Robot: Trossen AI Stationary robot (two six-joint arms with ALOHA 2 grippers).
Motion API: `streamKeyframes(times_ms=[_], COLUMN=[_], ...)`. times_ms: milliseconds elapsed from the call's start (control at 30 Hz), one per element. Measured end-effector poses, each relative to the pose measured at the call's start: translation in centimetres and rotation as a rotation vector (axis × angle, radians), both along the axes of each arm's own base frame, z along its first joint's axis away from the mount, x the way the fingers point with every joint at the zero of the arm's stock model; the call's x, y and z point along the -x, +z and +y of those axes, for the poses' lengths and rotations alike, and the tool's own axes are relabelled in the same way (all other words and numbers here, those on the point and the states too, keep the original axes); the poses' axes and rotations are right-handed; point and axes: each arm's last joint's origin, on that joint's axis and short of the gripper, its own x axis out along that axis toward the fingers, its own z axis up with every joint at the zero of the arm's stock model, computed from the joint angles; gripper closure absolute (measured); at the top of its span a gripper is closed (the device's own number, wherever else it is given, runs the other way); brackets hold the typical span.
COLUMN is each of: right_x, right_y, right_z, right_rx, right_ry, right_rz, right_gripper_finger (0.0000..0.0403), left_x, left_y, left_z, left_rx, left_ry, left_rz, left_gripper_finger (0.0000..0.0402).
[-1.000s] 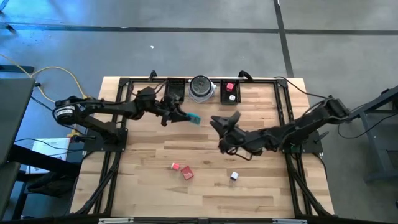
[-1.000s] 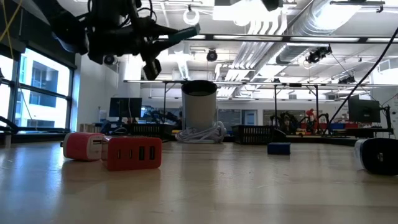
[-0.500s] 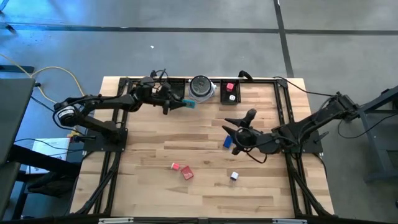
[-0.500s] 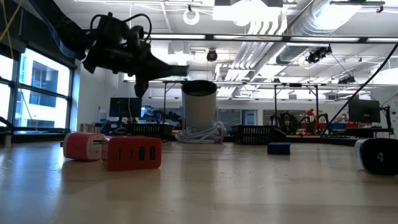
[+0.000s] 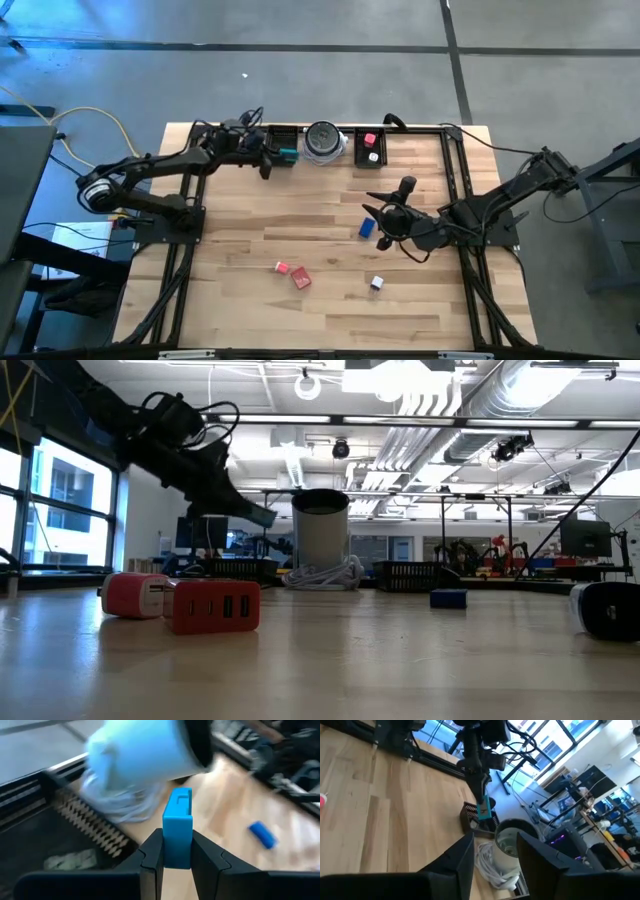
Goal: Pick & Place Office items
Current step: Put the light blue timer into the left black basket
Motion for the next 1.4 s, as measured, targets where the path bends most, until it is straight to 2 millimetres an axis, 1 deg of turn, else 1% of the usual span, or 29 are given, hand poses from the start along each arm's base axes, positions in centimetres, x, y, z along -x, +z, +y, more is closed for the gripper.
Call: streamKeyframes(times_ms=[133,267,433,633,867,967,1067,1400], right_x=[0.0,0.0,0.0,-0.1,-0.3,-0.3,-0.3,-0.2], right_y=[0.0,0.0,0.0,0.1,-0.1,-0.1,-0.1,-0.3], right_z=[0.0,0.0,0.0,0.0,-0.2,-0.2,-0.2,-0.2], right_rx=[-0.018,-0.019,-0.019,-0.036,-0.091,-0.09,-0.09,-0.087], right_ry=[-0.004,-0.004,-0.003,0.015,0.032,0.034,0.035,0.034], right_rz=[-0.01,-0.011,-0.011,-0.02,-0.022,-0.02,-0.019,-0.013], right_gripper_finger=[0.0268,0.0268,0.0268,0.0268,0.0268,0.0268,0.0268,0.0268], left_x=[0.8,1.6,1.8,1.0,-0.3,-0.4,-0.1,0.0], left_y=[-0.4,-0.6,-0.6,-0.7,-2.0,-2.2,-2.6,-2.4], left_z=[0.6,1.4,1.7,2.6,4.2,4.7,4.8,5.2], left_rx=[0.038,0.086,0.139,0.212,0.306,0.313,0.322,0.322], left_ry=[0.048,0.102,0.142,0.175,0.208,0.248,0.304,0.32], left_rz=[0.037,0.033,0.012,0.001,0.034,0.054,0.101,0.093], left_gripper_finger=[0.0339,0.0339,0.0339,0.0339,0.0339,0.0339,0.0339,0.0339])
